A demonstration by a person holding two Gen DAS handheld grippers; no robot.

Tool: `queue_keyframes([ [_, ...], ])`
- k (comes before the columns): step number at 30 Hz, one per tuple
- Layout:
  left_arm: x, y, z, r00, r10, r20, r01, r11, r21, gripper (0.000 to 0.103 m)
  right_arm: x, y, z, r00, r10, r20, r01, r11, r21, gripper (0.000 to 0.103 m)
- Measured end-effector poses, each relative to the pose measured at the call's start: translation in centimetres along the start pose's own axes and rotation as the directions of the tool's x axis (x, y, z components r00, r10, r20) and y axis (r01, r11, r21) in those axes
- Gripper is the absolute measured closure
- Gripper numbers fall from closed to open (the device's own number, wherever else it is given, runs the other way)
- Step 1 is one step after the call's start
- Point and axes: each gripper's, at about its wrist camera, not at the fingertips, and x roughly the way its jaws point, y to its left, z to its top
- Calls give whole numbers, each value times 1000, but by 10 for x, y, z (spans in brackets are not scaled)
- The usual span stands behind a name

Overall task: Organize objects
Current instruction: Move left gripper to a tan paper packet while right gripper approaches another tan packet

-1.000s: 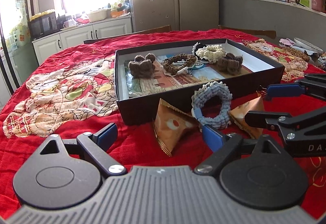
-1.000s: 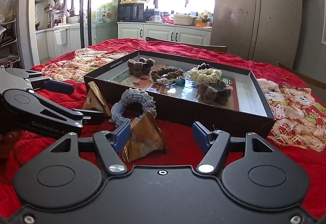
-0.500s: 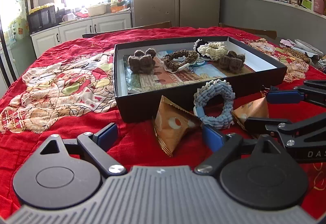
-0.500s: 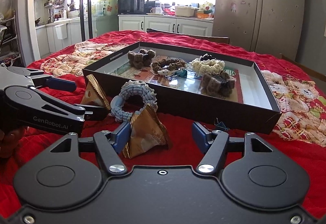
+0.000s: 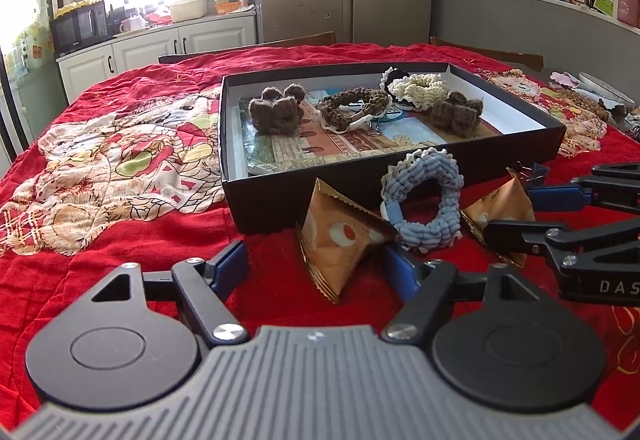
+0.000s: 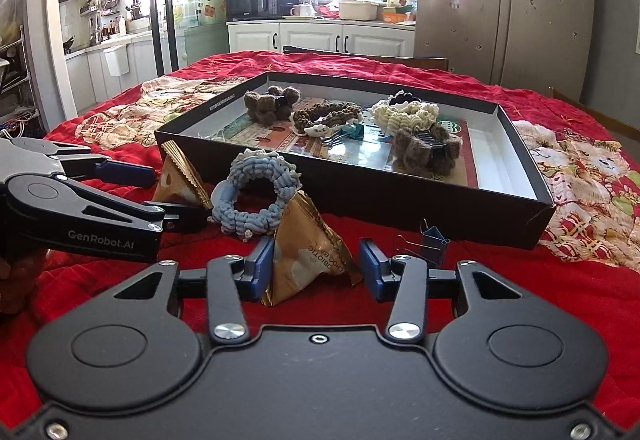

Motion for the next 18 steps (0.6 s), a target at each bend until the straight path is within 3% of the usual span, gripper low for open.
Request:
queue_keyframes([
  [9,0,0,0,1000,-7,0,7,1000,0,42,-1,-3,0,1000,2,1,-2,1000,13,63],
  [16,-1,-1,0,1000,-12,2,12,1000,3,45,-1,-3,0,1000,2,1,-2,1000,13,63],
  [18,-1,-1,0,1000,-8,3,8,1000,4,41,-1,-3,0,1000,2,1,-2,1000,13,63],
])
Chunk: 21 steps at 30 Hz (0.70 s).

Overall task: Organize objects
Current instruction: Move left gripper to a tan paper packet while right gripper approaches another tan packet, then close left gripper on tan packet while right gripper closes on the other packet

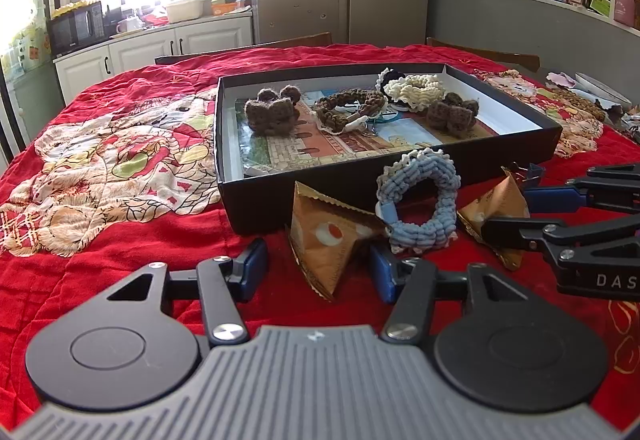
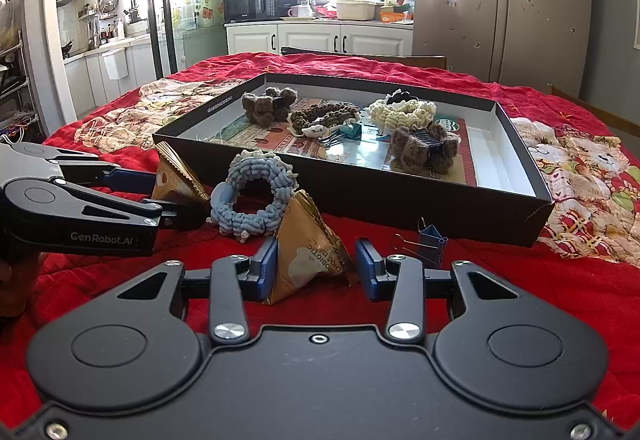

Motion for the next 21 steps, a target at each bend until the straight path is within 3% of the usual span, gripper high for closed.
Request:
queue_keyframes([
  [6,2,-5,4,1000,12,11,-12,1000,14,40,0,0,0,1000,0,0,0,1000,0,64],
  [15,3,-6,6,1000,19,21,-19,1000,8,64,0,0,0,1000,0,0,0,1000,1,64],
  [21,3,-5,6,1000,19,21,-19,1000,5,66,0,0,0,1000,0,0,0,1000,1,65],
])
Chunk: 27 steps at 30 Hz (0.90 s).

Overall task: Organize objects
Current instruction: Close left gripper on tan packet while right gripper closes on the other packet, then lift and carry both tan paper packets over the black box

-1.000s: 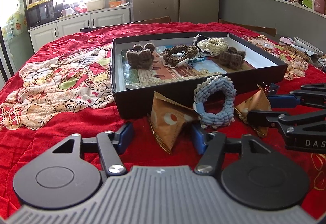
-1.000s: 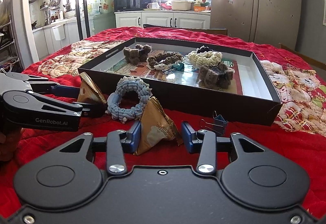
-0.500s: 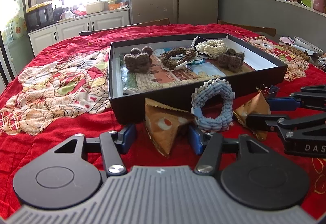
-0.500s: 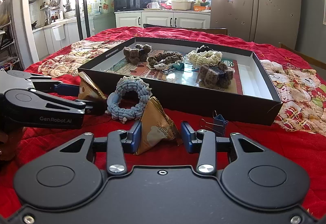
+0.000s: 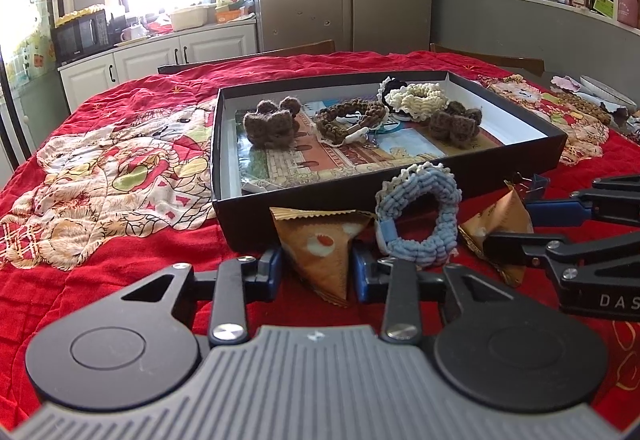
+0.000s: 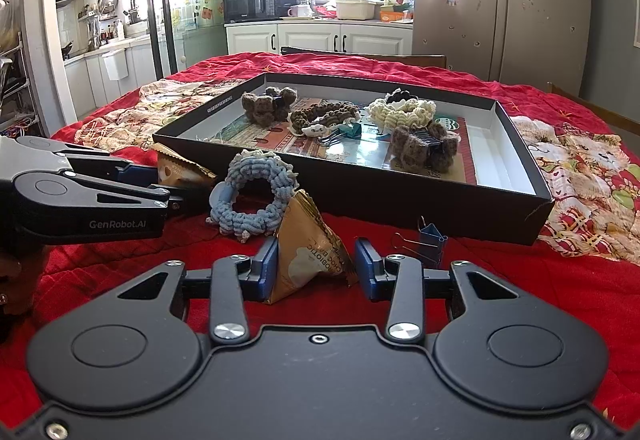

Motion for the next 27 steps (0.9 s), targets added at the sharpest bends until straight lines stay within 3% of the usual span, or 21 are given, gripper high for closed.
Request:
queue_keyframes([
  [27,-16,-2,-3,1000,-18,12,18,1000,-5,68,-9,2,-5,1000,23,12,-23,999,30,69],
])
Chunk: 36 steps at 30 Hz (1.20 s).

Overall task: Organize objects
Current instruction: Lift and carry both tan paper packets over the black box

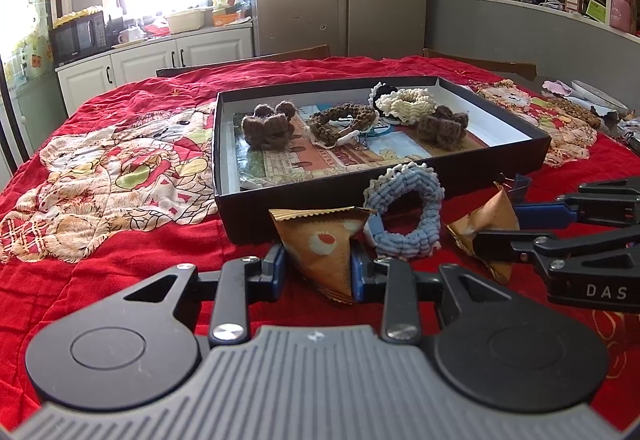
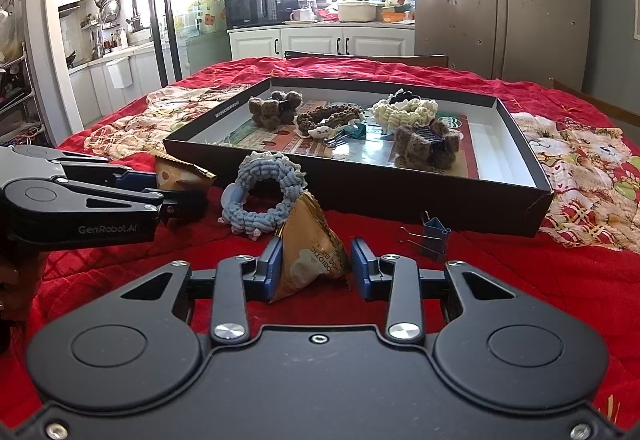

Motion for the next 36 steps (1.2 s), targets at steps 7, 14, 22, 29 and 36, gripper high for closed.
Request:
queue_keyframes([
  [7,-8,-4,3,1000,-11,9,11,1000,8,68,-3,0,0,1000,2,6,-2,1000,0,69],
  [14,-15,-8,6,1000,-22,19,22,1000,16,68,-8,-2,1,1000,2,15,-2,1000,3,69],
  [22,-25,-9,15,998,-30,46,29,999,20,68,-23,0,5,999,-18,52,19,1000,-25,69],
  [29,-34,-9,35,995,-40,95,37,999,32,68,-39,-2,20,995,-20,97,23,999,-35,69],
  [36,-39,-10,55,990,-46,134,40,998,44,68,-51,-6,37,989,-38,140,46,998,-52,69],
])
